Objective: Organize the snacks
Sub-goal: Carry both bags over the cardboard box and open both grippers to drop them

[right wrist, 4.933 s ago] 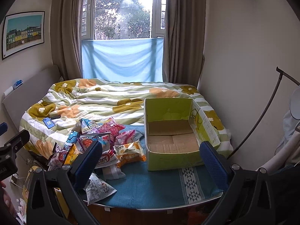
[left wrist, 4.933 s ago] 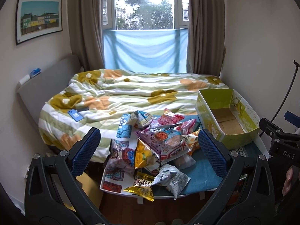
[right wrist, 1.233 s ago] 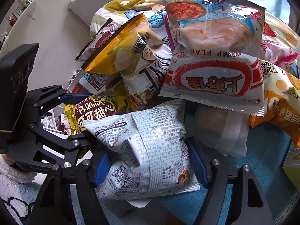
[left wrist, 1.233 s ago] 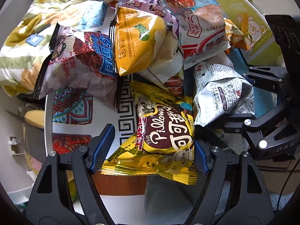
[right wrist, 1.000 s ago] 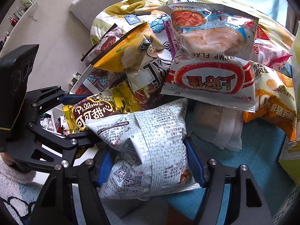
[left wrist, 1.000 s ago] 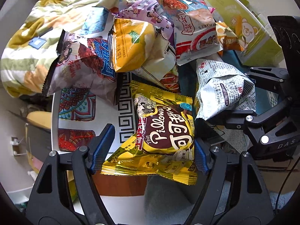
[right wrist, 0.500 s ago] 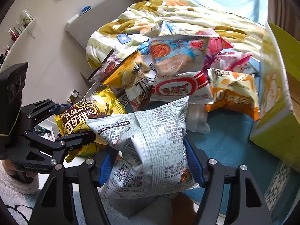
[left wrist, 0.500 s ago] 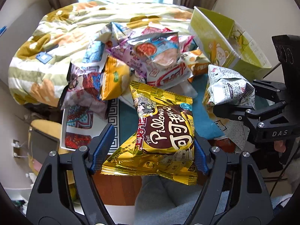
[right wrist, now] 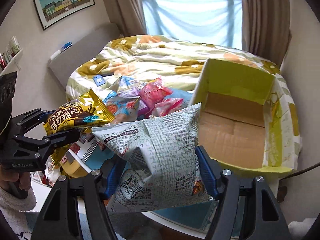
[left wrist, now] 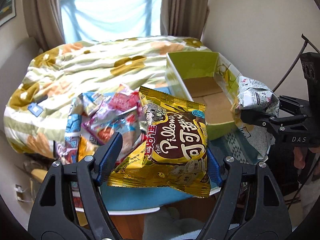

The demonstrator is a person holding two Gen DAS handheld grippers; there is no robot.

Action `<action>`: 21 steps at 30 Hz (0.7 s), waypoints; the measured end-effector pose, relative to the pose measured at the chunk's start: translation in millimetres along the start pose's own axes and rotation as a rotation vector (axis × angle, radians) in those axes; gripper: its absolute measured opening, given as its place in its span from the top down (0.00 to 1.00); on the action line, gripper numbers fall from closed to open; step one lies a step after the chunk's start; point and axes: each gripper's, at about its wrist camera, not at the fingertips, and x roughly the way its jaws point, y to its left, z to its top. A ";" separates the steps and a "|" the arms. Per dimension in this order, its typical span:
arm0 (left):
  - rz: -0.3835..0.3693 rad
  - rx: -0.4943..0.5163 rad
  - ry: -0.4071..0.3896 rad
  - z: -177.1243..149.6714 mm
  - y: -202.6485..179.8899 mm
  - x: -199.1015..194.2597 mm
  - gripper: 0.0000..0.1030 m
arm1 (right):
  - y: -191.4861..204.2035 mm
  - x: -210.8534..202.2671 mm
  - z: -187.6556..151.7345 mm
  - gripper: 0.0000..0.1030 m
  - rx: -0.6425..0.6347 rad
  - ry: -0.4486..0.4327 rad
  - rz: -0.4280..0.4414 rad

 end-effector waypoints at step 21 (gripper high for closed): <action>-0.082 0.050 0.083 166.4 -82.6 198.5 0.28 | -172.5 -15.7 84.8 0.37 0.325 -0.094 -0.211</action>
